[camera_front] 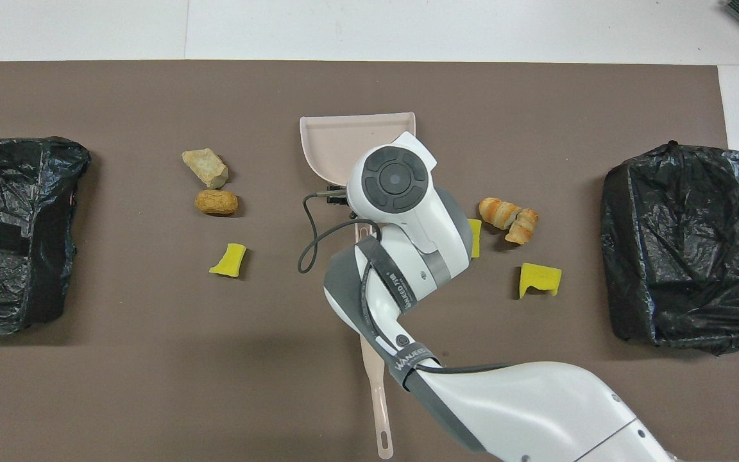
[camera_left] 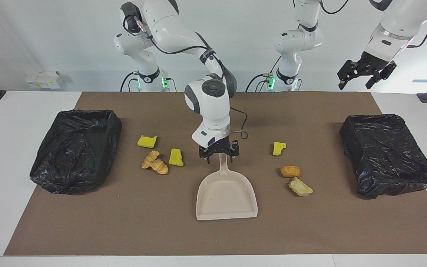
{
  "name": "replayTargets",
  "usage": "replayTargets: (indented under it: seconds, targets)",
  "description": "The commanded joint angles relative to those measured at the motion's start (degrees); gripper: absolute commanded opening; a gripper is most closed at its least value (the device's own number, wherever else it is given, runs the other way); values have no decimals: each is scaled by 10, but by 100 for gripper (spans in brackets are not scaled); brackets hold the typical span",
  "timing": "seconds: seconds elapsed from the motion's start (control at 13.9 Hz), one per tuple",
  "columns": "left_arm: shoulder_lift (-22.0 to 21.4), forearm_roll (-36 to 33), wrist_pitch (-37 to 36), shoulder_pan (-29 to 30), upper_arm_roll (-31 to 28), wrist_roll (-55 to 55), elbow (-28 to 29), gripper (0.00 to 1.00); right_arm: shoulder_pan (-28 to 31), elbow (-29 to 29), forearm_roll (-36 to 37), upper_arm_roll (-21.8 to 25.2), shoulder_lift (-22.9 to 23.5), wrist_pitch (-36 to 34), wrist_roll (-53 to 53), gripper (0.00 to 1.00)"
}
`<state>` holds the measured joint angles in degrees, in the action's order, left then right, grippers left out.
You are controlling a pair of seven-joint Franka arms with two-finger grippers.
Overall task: Sweep and dump trash in bin
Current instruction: 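Reach the right gripper to the beige dustpan handle and grasp it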
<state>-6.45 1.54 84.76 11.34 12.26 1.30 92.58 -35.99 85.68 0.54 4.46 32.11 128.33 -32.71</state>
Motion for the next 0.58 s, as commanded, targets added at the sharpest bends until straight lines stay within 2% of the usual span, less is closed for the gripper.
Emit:
replayTargets:
  seconds: [0.0,0.14,0.5]
  targets:
    - [1,-4,-5,1,0,4,-7,100,-4,-12,18,0,2,-1,-13,57]
    - [1,-4,-5,1,0,3,-7,100,-5,-10,19,0,1,-10,-10,48]
    - [1,-4,-5,1,0,4,-7,100,-13,27,19,-1,-16,-20,-6,48]
